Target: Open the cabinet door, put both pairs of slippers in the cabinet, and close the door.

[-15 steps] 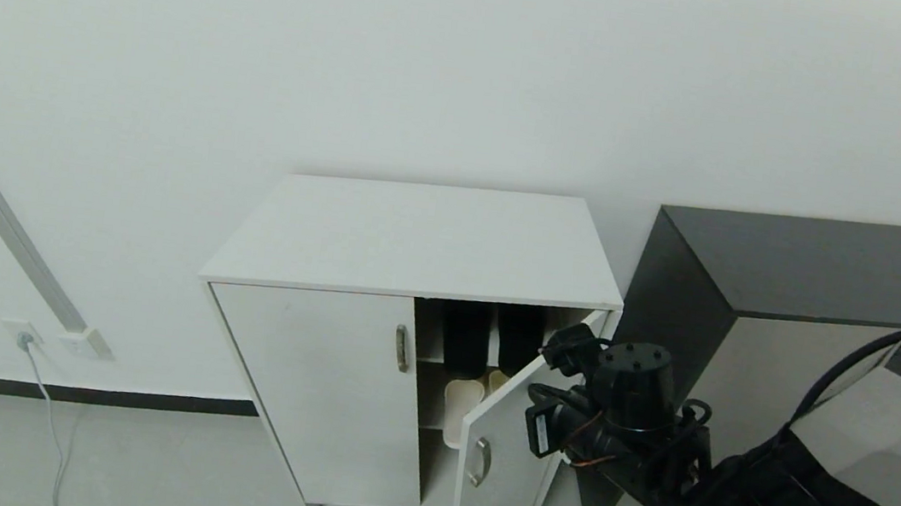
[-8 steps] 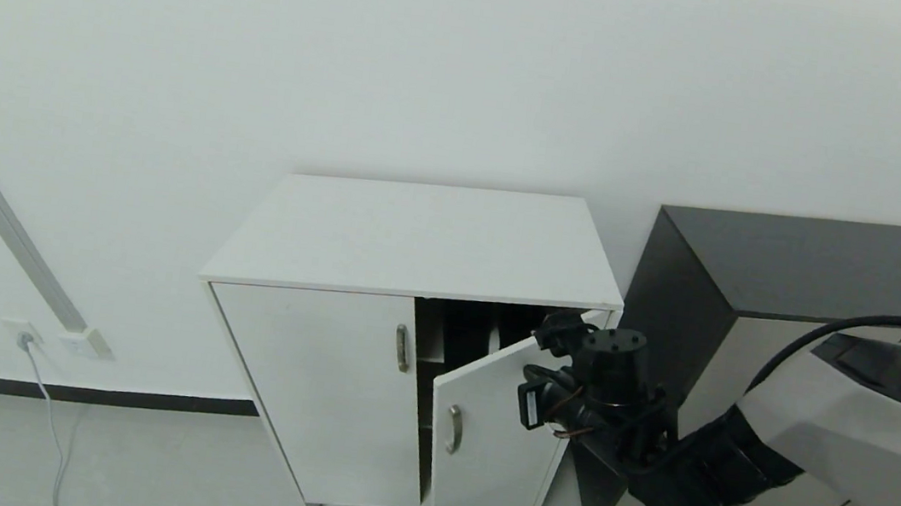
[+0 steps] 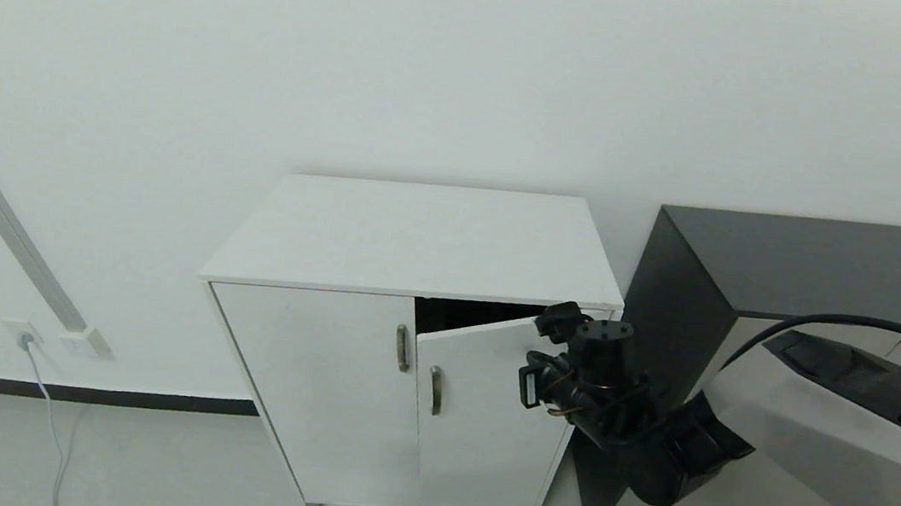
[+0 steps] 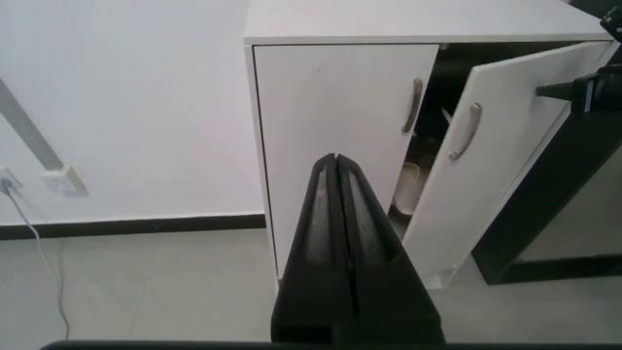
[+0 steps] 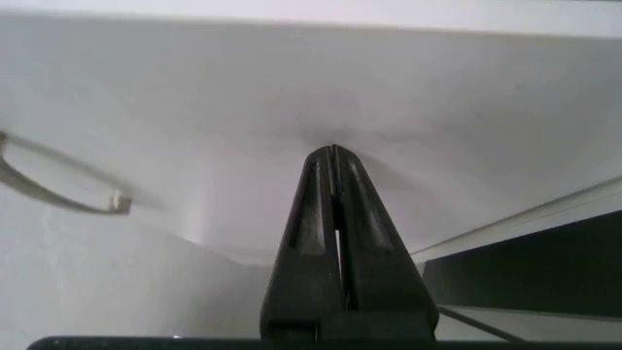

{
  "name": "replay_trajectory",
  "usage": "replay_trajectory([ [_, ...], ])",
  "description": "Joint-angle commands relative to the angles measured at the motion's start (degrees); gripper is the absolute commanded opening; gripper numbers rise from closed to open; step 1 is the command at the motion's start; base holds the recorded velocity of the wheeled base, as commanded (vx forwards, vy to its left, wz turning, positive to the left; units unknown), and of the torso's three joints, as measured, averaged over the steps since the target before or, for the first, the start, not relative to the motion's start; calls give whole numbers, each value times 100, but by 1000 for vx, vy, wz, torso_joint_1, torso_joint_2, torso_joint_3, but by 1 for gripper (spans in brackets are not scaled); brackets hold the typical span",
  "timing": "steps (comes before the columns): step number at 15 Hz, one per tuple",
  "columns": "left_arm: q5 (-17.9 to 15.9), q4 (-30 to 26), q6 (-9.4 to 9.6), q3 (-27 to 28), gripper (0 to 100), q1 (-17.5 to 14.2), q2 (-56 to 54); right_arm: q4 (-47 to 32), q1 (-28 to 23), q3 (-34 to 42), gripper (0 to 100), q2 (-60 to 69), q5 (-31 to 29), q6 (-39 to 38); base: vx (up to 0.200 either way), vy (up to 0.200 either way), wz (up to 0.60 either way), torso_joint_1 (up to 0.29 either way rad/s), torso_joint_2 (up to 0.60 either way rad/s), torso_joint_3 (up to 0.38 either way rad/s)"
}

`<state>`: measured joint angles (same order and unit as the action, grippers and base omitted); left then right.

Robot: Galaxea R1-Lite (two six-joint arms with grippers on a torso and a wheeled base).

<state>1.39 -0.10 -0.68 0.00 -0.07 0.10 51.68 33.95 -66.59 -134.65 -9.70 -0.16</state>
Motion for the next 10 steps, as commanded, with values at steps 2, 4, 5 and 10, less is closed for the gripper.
replay_trajectory([
  [2, 2, 1, -2, 0, 0, -1, -1, -26, -64, -276, 0, -220, -5, -2, 0, 0, 0, 0, 0, 0],
  [4, 2, 1, -2, 0, 0, -1, -1, -149, -73, -355, 0, -246, -5, -2, 0, 0, 0, 0, 0, 0],
  [5, 2, 1, -2, 0, 0, -1, -1, -211, -99, -443, 0, -264, -5, -2, 0, 0, 0, 0, 0, 0],
  [10, 2, 1, -2, 0, 0, -1, -1, -395, -134, -724, 0, -299, -5, 7, 0, 0, 0, 0, 0, 0],
])
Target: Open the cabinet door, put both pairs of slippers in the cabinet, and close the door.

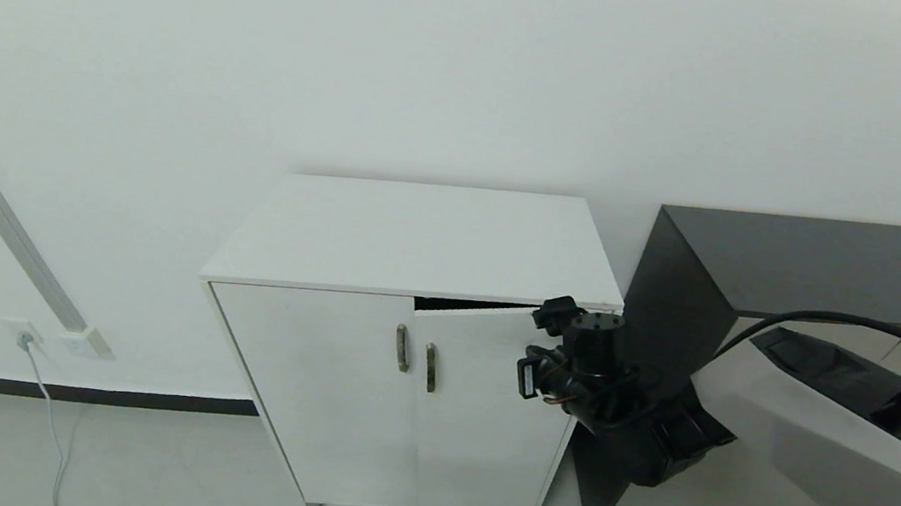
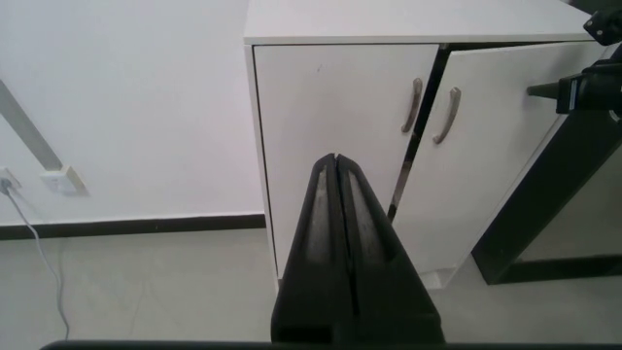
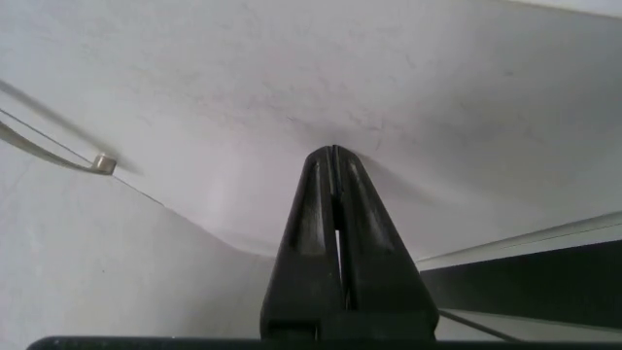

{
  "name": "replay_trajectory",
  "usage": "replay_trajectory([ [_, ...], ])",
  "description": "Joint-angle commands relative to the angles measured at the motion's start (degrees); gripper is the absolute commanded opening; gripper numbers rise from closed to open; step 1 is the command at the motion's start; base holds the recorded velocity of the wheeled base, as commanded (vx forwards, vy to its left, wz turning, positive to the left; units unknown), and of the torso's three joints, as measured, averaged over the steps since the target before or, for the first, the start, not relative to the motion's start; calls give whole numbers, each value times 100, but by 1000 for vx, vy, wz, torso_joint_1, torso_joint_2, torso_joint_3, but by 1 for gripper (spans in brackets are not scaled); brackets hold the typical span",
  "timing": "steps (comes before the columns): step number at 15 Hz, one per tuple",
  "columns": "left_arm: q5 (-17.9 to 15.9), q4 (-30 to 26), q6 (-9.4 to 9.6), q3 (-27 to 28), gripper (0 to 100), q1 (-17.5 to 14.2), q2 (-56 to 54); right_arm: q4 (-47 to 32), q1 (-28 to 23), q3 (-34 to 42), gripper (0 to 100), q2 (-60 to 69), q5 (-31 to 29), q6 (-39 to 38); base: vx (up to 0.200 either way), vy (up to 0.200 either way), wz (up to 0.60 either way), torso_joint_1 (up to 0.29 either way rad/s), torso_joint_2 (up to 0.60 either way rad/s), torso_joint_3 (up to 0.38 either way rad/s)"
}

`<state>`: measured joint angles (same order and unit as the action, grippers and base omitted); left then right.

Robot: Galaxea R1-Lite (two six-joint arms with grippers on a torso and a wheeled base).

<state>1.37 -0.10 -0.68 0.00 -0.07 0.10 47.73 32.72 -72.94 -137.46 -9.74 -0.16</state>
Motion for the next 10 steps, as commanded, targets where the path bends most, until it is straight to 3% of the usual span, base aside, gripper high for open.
replay_trajectory([
  [1, 4, 1, -2, 0, 0, -1, -1, -27, -11, -124, 0, -18, -2, -2, 0, 0, 0, 0, 0, 0],
  [10, 4, 1, -2, 0, 0, -1, -1, -220, -11, -326, 0, -18, -10, 7, 0, 0, 0, 0, 0, 0],
])
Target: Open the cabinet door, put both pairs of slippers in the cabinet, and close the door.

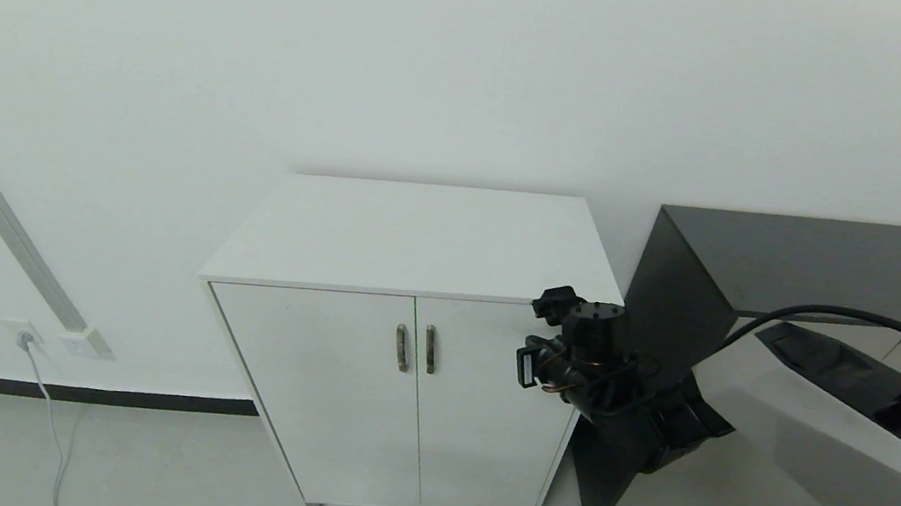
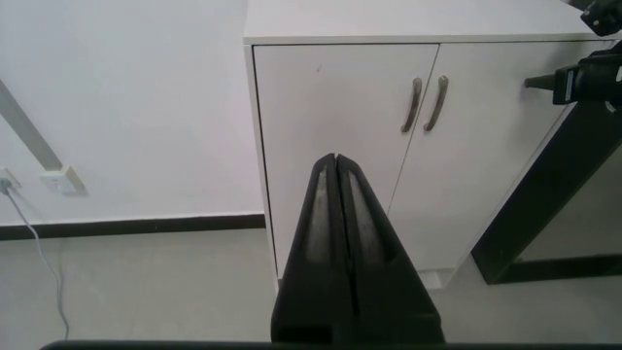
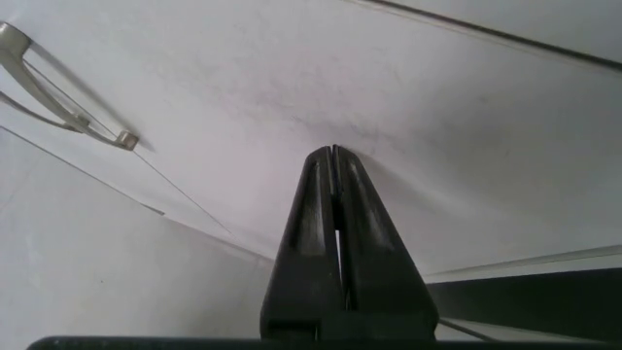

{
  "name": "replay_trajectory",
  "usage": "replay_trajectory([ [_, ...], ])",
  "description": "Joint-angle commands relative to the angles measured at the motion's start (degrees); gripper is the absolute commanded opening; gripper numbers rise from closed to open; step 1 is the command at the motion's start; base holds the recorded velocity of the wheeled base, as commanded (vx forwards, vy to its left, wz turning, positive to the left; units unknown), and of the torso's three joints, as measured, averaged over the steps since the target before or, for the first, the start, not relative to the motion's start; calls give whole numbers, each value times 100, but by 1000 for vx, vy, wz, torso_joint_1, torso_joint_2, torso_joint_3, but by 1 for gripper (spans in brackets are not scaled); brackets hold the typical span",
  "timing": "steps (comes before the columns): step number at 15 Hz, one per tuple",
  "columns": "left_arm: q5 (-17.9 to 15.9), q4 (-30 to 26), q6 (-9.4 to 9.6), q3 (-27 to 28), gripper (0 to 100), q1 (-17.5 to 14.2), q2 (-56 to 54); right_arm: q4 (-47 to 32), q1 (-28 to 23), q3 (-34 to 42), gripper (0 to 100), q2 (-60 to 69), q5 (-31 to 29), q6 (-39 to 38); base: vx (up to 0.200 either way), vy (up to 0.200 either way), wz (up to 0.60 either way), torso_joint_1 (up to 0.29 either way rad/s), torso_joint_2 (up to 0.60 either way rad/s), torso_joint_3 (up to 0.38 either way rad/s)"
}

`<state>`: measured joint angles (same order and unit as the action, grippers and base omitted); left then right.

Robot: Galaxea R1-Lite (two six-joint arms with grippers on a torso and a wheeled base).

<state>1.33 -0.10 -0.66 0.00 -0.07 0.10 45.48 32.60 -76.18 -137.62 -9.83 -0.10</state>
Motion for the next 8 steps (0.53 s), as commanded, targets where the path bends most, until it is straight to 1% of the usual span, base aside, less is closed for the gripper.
replay_trajectory([
  [1, -1, 1, -4, 0, 0, -1, -1, 4, 1, 7, 0, -2, -2, 1, 0, 0, 0, 0, 0, 0],
  [5, -1, 1, 4, 0, 0, -1, -1, 31, 36, 200, 0, 148, -2, 1, 0, 0, 0, 0, 0, 0],
  [8, -1, 1, -4, 0, 0, -1, -1, 48, 80, 595, 0, 587, -2, -8, 0, 0, 0, 0, 0, 0],
])
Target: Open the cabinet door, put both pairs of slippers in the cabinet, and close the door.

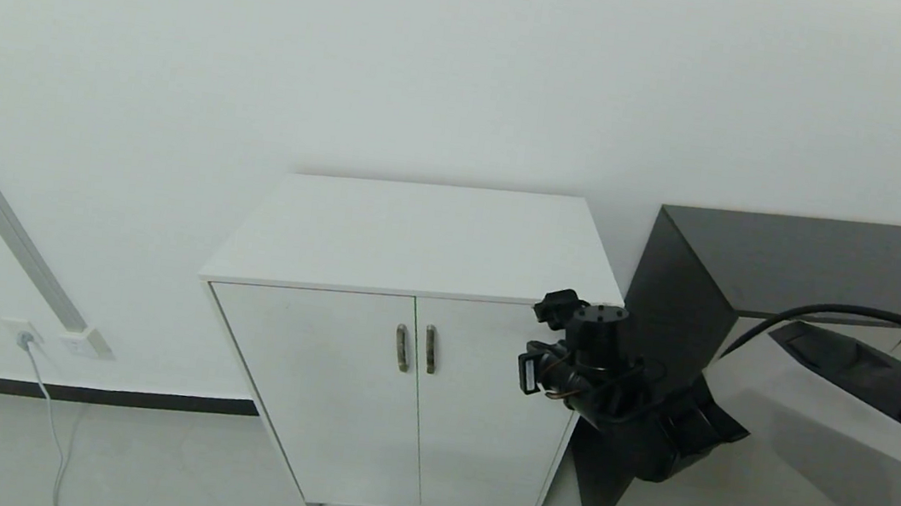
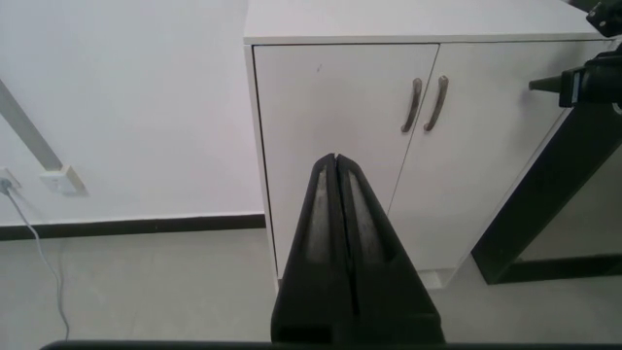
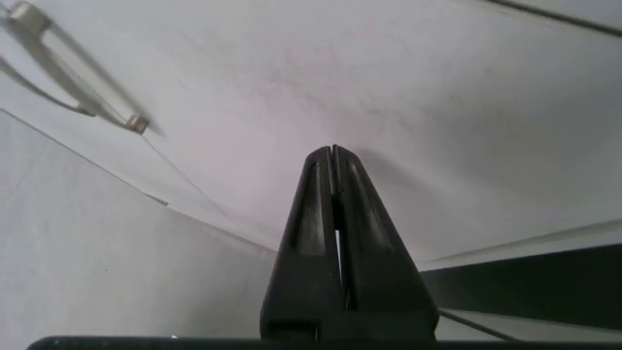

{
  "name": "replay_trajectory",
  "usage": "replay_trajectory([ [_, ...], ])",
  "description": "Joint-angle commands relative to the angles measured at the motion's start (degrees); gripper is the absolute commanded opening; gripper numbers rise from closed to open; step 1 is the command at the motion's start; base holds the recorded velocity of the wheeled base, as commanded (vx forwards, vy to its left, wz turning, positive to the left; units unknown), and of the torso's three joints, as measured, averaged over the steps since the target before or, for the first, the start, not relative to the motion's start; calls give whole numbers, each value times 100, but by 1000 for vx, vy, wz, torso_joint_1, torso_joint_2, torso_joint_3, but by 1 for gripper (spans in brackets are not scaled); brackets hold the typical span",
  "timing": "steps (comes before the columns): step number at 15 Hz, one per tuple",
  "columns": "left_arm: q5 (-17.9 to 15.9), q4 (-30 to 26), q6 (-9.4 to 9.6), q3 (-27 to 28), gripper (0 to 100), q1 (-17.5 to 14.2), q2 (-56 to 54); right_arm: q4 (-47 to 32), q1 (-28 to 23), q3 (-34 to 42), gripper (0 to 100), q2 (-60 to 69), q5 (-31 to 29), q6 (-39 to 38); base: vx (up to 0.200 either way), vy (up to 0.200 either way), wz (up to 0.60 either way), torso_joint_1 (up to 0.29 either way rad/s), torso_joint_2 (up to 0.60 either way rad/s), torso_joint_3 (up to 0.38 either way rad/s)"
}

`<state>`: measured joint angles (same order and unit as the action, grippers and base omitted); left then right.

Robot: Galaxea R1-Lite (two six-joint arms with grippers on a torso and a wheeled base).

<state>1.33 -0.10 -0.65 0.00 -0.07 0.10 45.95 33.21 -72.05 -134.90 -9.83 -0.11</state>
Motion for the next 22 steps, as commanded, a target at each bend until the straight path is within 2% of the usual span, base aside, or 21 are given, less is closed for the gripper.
replay_trajectory([
  [1, -1, 1, 3, 0, 0, -1, -1, 11, 19, 314, 0, 482, -11, -7, 0, 0, 0, 0, 0, 0],
  [5, -1, 1, 12, 0, 0, -1, -1, 2, -218, 1000, 0, 1519, -134, -15, 0, 0, 0, 0, 0, 0],
  [10, -1, 1, 12, 0, 0, -1, -1, -7, -552, 2617, 0, 3084, -556, 20, 0, 0, 0, 0, 0, 0],
  [14, -1, 1, 21, 0, 0, -1, -1, -86, -1071, 3794, 0, 4367, -960, 345, 0, 0, 0, 0, 0, 0],
  [17, -1, 1, 21, 0, 0, -1, -1, -183, -1405, 4515, 0, 5211, -977, 371, 0, 0, 0, 0, 0, 0],
  [20, -10, 1, 21, 0, 0, -1, -1, -499, -1545, 4972, 0, 6002, -951, 371, 0, 0, 0, 0, 0, 0],
  [22, -1, 1, 21, 0, 0, -1, -1, -1149, -1545, 5341, 0, 6960, -933, 371, 0, 0, 0, 0, 0, 0],
])
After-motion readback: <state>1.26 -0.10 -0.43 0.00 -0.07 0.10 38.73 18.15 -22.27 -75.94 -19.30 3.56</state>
